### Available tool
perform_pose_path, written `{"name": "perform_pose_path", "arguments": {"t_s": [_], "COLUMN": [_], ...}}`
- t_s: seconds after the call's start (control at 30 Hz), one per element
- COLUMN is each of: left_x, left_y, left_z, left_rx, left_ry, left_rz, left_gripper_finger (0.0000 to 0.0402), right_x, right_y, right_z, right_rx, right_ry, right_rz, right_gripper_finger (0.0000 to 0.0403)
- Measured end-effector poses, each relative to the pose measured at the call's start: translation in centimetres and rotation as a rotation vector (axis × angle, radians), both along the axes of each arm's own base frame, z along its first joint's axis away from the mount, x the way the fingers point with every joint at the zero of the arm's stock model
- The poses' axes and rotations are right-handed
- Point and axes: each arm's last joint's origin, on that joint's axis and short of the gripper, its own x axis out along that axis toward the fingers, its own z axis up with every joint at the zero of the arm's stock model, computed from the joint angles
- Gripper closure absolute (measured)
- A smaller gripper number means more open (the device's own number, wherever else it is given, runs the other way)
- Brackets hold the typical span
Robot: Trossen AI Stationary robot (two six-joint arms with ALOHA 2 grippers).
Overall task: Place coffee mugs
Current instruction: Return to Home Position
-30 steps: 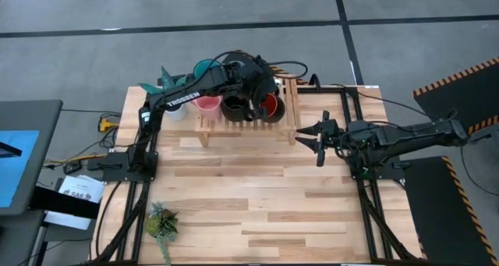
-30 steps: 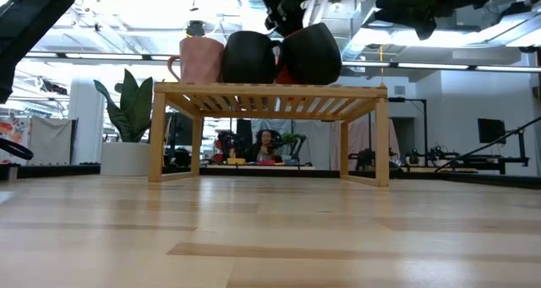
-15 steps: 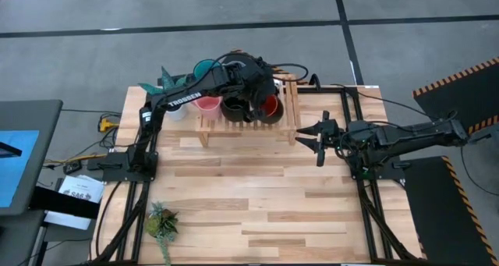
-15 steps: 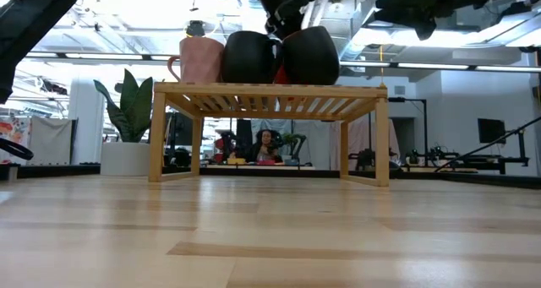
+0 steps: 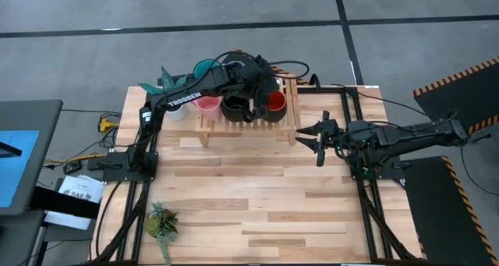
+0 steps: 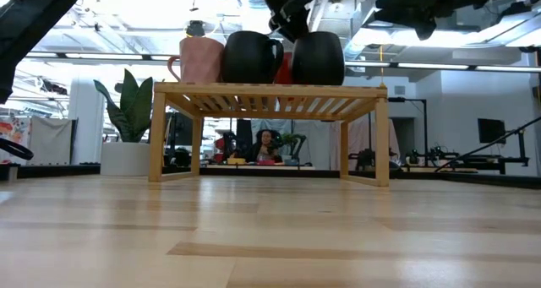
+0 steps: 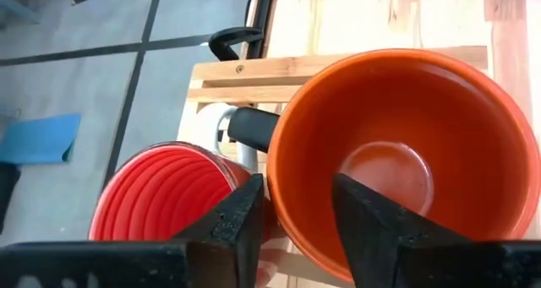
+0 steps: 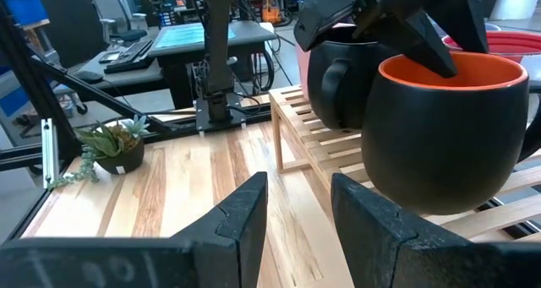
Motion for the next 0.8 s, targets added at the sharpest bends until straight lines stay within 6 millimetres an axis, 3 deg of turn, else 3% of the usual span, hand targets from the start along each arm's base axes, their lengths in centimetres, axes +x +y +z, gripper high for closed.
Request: {"name": "perform_pose_path", "arguments": {"t_s": [0.2, 0.47, 0.63, 0.8], "left_x": [0.0, -1.6, -4.2, -7.9], "left_y": [-0.1, -1.0, -1.7, -3.1], "left_z": [0.7, 4.5, 6.8, 8.8], "left_rx": [0.009, 0.031, -0.017, -0.136], "left_ry": [-0.044, -0.185, -0.226, -0.235], "left_rz": [0.001, 0.003, -0.005, -0.083], "left_gripper_finger": [0.0264, 0.0264, 0.027, 0.0325], "right_x": [0.0, 0.0, 0.0, 0.3], "right_y": [0.0, 0.0, 0.0, 0.0], "right_z": [0.0, 0.0, -0.1, -0.3], "right_rx": [0.0, -0.001, -0.001, -0.002], "right_ry": [0.001, 0.001, 0.006, 0.023], "right_rz": [0.0, 0.0, -0.001, 0.0], "right_gripper_finger": [0.0244, 0.0244, 0.0244, 0.0244]}}
